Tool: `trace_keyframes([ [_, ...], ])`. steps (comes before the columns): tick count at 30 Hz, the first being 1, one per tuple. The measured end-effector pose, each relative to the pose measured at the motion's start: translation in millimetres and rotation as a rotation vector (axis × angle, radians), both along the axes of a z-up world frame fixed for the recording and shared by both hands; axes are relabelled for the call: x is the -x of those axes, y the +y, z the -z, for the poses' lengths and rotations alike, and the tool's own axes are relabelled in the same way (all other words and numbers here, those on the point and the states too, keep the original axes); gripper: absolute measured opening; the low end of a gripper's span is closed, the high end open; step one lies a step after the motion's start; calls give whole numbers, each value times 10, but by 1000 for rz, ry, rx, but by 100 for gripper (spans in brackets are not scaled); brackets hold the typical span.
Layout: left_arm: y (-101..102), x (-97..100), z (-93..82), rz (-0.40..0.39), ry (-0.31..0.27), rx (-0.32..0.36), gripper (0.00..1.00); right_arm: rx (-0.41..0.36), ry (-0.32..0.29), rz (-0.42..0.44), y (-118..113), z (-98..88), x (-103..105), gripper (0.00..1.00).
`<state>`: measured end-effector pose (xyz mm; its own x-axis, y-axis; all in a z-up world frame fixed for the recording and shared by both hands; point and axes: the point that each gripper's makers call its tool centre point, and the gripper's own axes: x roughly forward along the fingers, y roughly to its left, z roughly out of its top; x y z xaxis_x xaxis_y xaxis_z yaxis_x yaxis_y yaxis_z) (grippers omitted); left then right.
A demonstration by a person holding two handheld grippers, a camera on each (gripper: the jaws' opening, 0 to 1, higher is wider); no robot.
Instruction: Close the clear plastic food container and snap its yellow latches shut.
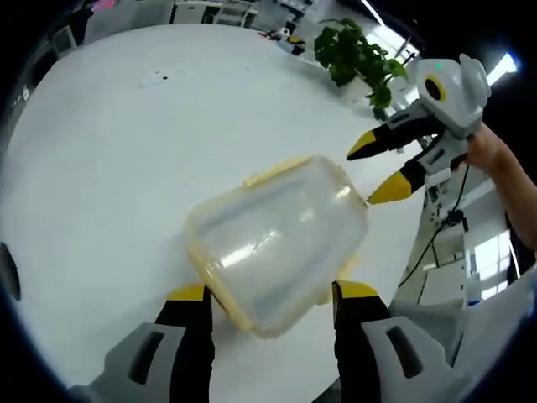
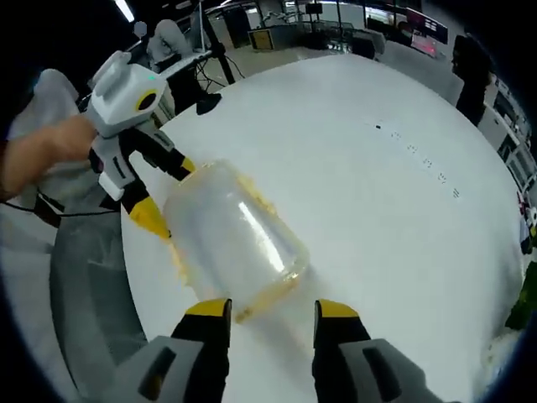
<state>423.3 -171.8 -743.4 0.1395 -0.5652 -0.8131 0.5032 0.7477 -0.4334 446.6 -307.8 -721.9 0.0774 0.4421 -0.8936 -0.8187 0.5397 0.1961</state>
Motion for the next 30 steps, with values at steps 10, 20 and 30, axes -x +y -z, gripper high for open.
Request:
trace_keyframes([
  [10, 134, -39, -51, -11, -9, -19, 61, 21, -32, -85, 143, -44, -43, 37],
  [20, 198, -81, -154, 200, -136, -108, 58, 37, -78, -269, 321, -115, -29, 34],
  [30, 54, -160, -354, 405, -234, -120, 47, 15, -92, -452, 564, -127, 104, 29],
])
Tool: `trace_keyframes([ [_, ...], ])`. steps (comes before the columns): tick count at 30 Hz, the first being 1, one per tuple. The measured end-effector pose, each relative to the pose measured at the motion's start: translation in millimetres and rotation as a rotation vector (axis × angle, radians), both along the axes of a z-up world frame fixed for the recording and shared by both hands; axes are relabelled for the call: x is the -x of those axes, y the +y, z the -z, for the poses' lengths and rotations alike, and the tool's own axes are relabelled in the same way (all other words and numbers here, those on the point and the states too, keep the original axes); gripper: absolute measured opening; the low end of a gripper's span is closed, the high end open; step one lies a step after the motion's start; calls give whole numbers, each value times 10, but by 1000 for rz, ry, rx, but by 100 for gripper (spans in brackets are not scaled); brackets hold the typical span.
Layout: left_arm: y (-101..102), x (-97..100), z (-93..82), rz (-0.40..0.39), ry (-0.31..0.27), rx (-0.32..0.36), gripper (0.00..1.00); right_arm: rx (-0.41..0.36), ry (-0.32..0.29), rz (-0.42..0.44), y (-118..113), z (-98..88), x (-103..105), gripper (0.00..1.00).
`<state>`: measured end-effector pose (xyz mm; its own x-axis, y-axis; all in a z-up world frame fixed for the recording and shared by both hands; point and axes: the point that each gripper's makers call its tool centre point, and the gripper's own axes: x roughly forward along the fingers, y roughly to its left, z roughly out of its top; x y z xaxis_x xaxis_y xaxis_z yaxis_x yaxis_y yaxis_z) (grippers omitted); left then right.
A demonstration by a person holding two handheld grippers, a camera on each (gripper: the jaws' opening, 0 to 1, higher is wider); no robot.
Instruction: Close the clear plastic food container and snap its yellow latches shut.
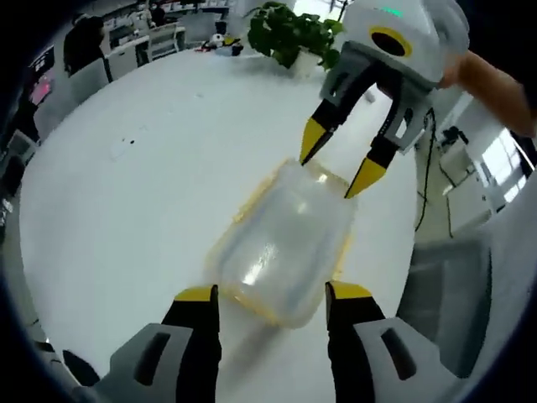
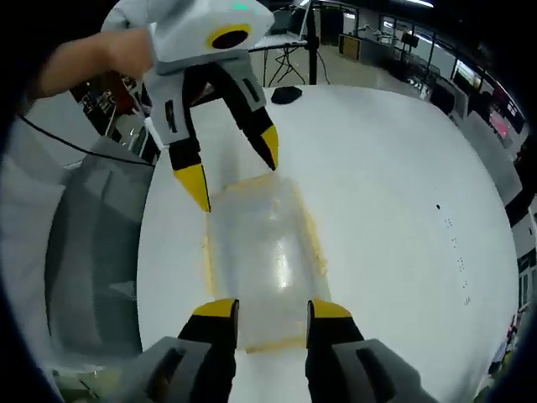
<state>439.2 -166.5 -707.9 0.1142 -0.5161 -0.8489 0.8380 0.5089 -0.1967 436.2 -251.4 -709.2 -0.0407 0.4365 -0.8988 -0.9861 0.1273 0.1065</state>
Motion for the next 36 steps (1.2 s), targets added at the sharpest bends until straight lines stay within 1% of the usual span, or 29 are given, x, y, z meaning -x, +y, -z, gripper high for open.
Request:
trace_keyframes([
  [3, -51, 19, -20, 82, -23, -13, 47, -8, -1, -34, 52, 11, 27, 29],
  [5, -88, 61, -18, 139, -28, -22, 46, -6, -1, -53, 81, 28, 39, 29],
  [8, -144, 93, -4, 189, -40, -33, 45, -8, -8, -70, 129, 41, 32, 29],
  [15, -277, 149, 17, 253, -48, -21, 44, -30, -18, -63, 207, 34, -52, 30],
  [26, -351, 157, 56, 290, -58, -32, 44, -35, -15, -67, 267, 60, -89, 29],
  [31, -420, 175, 60, 295, -66, -22, 45, -40, -18, -63, 284, 48, -123, 30],
  [36, -482, 189, 79, 306, -99, -31, 47, -41, -16, -62, 292, 56, -155, 30],
])
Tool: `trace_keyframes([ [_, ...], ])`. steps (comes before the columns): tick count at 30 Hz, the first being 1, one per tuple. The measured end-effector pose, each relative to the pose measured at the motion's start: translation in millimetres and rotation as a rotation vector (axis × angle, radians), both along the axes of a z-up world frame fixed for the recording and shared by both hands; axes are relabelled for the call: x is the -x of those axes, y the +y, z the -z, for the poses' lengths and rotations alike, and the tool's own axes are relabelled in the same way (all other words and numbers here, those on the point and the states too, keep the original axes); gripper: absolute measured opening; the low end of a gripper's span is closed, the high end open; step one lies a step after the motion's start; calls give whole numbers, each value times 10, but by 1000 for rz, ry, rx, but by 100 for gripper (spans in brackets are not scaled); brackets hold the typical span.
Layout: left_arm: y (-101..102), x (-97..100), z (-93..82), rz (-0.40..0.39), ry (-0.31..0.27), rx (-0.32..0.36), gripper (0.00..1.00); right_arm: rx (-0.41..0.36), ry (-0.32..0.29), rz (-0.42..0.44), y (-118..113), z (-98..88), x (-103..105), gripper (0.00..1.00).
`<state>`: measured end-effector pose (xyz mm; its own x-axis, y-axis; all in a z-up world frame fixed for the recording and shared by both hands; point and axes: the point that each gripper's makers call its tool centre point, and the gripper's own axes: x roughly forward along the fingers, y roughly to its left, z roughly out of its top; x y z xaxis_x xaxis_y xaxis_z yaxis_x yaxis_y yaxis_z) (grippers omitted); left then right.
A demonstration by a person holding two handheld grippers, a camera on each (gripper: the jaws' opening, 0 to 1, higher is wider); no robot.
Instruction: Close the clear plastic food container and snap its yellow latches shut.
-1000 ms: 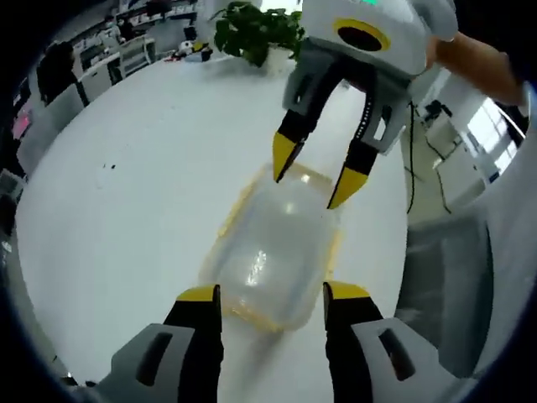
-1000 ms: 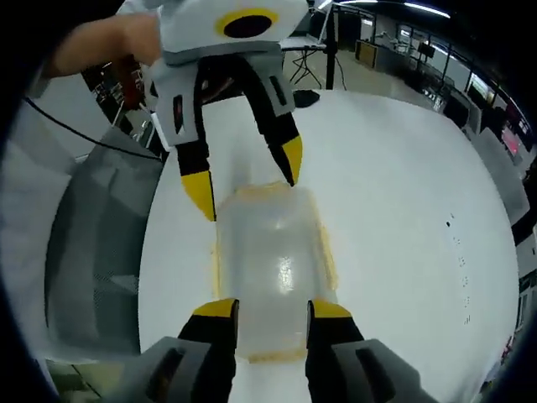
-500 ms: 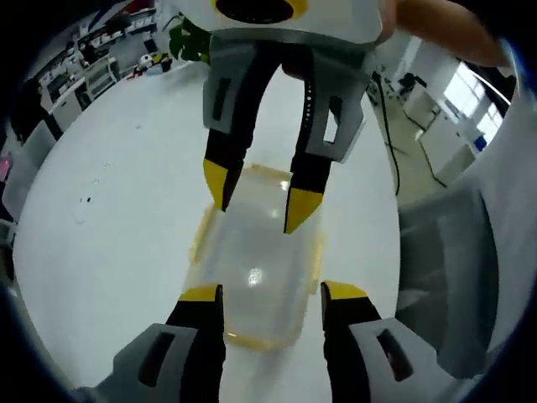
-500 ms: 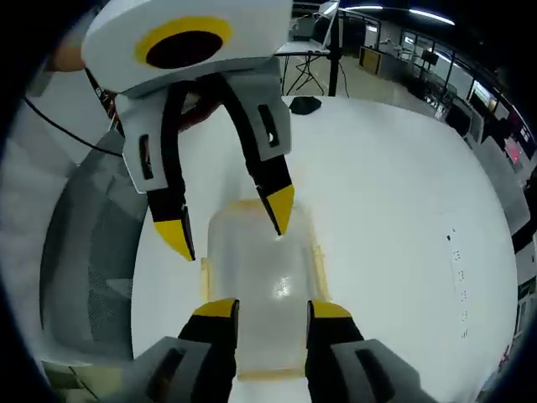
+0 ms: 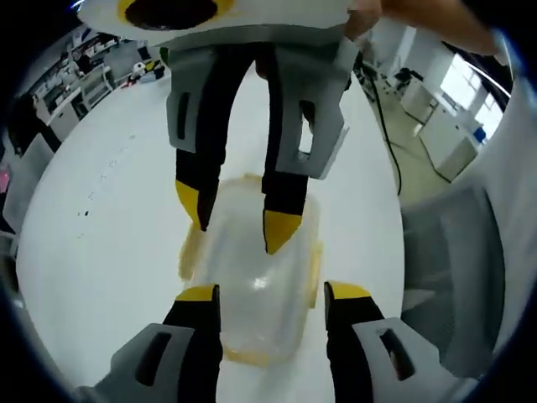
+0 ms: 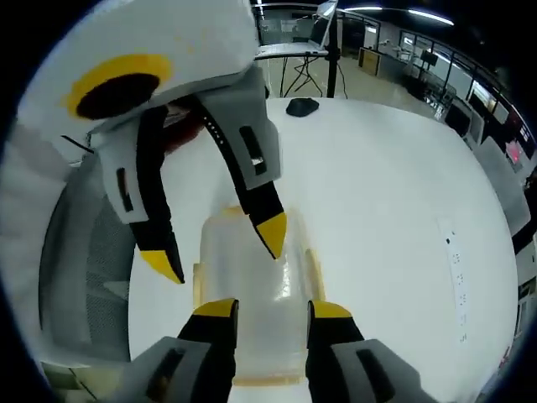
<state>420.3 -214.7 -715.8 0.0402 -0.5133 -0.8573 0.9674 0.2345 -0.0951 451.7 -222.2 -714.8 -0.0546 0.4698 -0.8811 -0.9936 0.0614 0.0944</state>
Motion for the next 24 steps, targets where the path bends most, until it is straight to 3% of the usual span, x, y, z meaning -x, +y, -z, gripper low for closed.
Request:
trace_keyframes([
  [10, -94, 68, 46, 59, -109, -37, 49, 2, -5, -8, 11, 15, -85, 32],
  [17, -148, 132, 113, 76, -134, -54, 49, 15, -4, -32, 19, 44, -117, 35],
  [19, -175, 148, 106, 49, -124, -34, 49, 17, 8, -33, 20, 57, -116, 36],
  [24, -182, 139, 123, 50, -163, -37, 48, 29, 17, -45, 14, 105, -135, 38],
])
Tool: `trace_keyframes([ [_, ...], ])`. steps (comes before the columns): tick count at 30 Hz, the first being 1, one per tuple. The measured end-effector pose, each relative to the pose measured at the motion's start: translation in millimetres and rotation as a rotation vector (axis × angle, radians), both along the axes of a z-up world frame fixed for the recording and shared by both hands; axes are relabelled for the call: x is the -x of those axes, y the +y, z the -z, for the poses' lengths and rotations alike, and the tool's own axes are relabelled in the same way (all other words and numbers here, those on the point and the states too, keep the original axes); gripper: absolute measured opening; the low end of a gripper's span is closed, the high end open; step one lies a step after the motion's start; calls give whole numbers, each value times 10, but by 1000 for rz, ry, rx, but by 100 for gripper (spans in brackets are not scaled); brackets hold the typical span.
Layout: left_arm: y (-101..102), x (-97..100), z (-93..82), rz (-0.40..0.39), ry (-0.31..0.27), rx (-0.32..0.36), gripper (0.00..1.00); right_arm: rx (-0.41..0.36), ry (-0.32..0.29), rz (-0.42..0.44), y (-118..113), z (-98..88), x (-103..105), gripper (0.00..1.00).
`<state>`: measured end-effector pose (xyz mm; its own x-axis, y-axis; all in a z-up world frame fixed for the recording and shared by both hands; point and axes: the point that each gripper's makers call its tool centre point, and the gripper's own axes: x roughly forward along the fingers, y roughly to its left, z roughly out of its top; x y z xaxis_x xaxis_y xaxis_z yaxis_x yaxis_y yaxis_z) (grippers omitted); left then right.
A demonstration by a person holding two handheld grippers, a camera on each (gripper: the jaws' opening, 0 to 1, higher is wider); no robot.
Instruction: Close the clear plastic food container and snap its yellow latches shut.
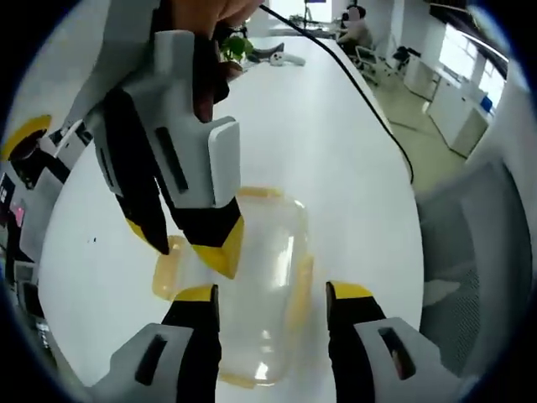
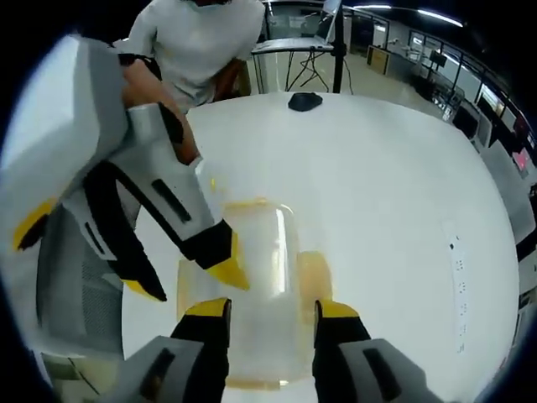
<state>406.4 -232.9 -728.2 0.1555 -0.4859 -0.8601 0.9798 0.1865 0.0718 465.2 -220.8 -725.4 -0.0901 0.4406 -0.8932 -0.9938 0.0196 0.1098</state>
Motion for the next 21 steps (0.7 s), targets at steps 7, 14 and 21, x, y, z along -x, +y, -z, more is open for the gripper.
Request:
trace_keyframes([
  [7, 29, -21, 36, 24, -75, -31, 47, 7, 14, -19, 9, 62, 0, 38],
  [14, 22, -63, 73, 22, -127, -47, 48, 12, 31, -47, 35, 83, -2, 39],
  [21, 10, -86, 94, 30, -171, -60, 49, 37, 83, -75, 44, 111, 12, 37],
])
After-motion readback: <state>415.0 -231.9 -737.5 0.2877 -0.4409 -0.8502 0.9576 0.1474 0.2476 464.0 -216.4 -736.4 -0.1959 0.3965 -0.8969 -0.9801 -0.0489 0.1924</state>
